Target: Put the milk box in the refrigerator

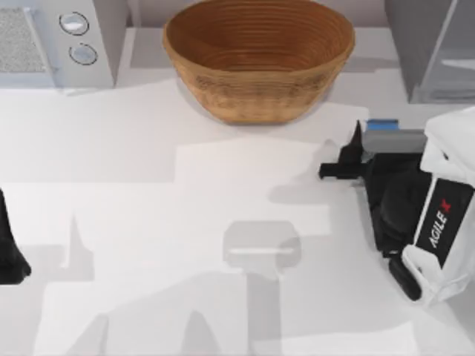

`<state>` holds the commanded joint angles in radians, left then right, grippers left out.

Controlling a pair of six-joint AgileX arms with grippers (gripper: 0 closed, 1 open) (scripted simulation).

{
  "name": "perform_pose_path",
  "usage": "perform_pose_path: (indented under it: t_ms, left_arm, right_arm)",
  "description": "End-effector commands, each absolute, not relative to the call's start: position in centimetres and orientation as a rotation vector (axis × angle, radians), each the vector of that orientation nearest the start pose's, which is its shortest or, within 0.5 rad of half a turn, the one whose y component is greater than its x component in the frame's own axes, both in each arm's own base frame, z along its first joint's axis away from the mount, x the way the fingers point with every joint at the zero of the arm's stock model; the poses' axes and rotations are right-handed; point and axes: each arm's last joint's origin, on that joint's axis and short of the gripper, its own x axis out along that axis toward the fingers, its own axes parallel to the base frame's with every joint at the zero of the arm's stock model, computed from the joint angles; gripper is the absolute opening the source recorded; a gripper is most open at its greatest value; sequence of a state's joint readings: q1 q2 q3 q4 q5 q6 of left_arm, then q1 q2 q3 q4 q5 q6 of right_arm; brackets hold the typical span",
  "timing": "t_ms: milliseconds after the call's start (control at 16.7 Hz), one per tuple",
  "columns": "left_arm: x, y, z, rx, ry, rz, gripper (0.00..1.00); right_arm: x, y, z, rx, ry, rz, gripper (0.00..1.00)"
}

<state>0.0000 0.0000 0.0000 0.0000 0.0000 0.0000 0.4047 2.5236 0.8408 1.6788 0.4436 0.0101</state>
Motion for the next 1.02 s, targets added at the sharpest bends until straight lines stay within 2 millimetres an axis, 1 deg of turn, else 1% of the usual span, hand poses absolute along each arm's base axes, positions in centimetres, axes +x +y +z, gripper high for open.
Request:
perform_pose_path:
  t_ms: [240, 480, 720, 1020]
  left_arm:
    - [10.6, -0.1, 16.0, 0.000, 0.000, 0.000, 1.00]
    - [10.6, -0.1, 16.0, 0.000, 0.000, 0.000, 1.00]
    - [10.6, -0.1, 16.0, 0.000, 0.000, 0.000, 1.00]
    - [10.6, -0.1, 16.0, 0.000, 0.000, 0.000, 1.00]
  right_arm:
    - [34.2, 13.7, 0.2, 0.001, -0.002, -0.009, 0.00]
    - [35.0, 13.1, 2.3, -0.007, -0.032, -0.043, 0.00]
    - [35.2, 12.2, 5.1, -0.023, -0.010, -0.082, 0.00]
    - [35.0, 11.5, 10.1, -0.013, 0.001, -0.102, 0.00]
